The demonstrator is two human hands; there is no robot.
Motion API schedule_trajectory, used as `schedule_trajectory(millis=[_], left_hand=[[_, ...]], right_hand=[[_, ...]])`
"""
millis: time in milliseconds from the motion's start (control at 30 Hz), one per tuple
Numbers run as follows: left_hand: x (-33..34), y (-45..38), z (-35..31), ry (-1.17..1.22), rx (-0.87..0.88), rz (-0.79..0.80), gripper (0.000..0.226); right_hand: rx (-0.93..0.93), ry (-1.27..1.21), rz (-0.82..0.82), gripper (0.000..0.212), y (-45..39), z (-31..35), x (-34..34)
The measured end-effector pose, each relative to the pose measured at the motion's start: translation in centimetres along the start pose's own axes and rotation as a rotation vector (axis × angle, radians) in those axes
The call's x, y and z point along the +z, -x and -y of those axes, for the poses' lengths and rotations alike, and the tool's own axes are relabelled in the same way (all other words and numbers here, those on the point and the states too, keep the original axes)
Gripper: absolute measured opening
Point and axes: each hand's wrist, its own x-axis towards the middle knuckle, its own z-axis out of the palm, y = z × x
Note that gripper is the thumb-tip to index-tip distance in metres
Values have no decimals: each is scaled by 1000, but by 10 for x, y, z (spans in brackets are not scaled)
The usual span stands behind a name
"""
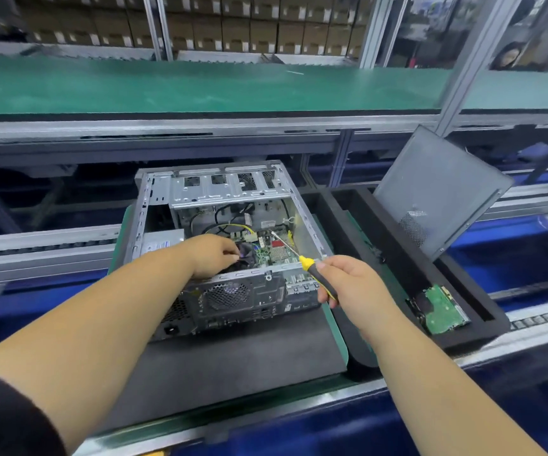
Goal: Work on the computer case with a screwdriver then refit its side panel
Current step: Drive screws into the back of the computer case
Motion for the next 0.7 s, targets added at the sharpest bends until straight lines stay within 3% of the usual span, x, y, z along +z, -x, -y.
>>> schedule_trajectory(millis=[67,300,700], left_hand=[[0,4,-2,7,4,2,33],[-4,12,-3,3,32,81,34],[-8,15,7,210,77,99,5]], right_hand=[[18,-8,13,39,8,-5,7],[36,-38,1,25,30,-21,22],[69,-16,-18,20,51,-33,43]])
